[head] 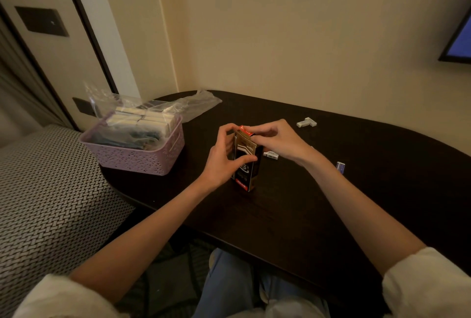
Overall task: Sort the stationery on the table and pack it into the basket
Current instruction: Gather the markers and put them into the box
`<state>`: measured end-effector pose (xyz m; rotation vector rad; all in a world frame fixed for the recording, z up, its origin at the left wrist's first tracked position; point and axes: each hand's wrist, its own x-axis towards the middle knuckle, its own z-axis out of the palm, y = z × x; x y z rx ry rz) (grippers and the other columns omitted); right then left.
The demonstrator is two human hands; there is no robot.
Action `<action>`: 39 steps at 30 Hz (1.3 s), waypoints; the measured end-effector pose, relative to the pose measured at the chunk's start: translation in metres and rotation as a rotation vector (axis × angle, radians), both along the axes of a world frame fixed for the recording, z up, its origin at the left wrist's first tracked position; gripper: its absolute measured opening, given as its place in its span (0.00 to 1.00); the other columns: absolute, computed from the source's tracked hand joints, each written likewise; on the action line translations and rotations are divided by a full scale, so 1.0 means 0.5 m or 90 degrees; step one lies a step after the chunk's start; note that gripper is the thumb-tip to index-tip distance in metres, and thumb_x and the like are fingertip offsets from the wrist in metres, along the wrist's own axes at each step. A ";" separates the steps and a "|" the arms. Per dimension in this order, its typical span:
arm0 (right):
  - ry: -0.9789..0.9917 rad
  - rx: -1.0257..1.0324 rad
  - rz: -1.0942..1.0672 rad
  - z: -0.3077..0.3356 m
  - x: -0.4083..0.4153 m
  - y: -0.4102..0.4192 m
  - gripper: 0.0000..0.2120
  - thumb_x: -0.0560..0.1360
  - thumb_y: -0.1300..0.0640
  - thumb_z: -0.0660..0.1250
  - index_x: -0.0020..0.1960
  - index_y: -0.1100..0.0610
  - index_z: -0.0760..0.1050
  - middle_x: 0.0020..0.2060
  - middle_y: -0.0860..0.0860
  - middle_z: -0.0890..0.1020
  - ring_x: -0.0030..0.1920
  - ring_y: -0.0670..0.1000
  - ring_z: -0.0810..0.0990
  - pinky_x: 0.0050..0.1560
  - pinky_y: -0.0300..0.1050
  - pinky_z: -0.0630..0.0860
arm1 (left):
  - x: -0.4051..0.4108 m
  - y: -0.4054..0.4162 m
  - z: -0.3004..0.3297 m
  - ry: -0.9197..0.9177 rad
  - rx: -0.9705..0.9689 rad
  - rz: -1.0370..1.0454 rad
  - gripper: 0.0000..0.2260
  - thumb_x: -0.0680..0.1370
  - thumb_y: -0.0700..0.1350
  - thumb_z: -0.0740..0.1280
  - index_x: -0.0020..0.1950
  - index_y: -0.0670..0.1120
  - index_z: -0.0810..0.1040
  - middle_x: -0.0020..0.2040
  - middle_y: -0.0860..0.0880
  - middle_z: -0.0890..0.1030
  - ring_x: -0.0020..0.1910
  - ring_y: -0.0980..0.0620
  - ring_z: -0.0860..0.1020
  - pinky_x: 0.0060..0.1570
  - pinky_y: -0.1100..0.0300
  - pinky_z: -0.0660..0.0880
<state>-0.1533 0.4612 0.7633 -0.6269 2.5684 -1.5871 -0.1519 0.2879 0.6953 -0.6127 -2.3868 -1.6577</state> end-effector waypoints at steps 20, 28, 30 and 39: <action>0.186 0.209 -0.247 -0.011 0.002 -0.020 0.18 0.76 0.57 0.68 0.66 0.54 0.75 0.58 0.51 0.80 0.59 0.48 0.77 0.56 0.42 0.74 | 0.014 0.001 -0.075 -0.064 -0.187 0.127 0.36 0.68 0.46 0.78 0.71 0.45 0.64 0.66 0.49 0.74 0.65 0.53 0.74 0.59 0.64 0.71; 0.134 -0.034 -0.248 0.002 -0.045 -0.116 0.21 0.76 0.55 0.69 0.67 0.58 0.71 0.57 0.52 0.80 0.53 0.44 0.78 0.47 0.31 0.73 | -0.002 -0.180 0.071 0.093 -0.248 0.249 0.32 0.67 0.38 0.77 0.69 0.44 0.70 0.64 0.50 0.73 0.63 0.54 0.70 0.64 0.60 0.67; 0.129 -0.053 -0.195 0.013 -0.043 -0.164 0.25 0.76 0.57 0.68 0.71 0.57 0.66 0.59 0.53 0.78 0.54 0.45 0.77 0.52 0.37 0.75 | -0.011 -0.247 0.111 0.146 -0.307 0.255 0.32 0.65 0.38 0.78 0.68 0.42 0.71 0.62 0.45 0.75 0.62 0.49 0.72 0.61 0.61 0.66; 0.111 -0.094 -0.065 0.028 -0.076 -0.403 0.18 0.78 0.59 0.66 0.64 0.59 0.64 0.56 0.55 0.79 0.56 0.54 0.79 0.54 0.46 0.77 | -0.093 -0.476 0.251 0.039 -0.619 0.285 0.32 0.62 0.40 0.78 0.65 0.41 0.74 0.58 0.41 0.75 0.56 0.44 0.74 0.57 0.54 0.71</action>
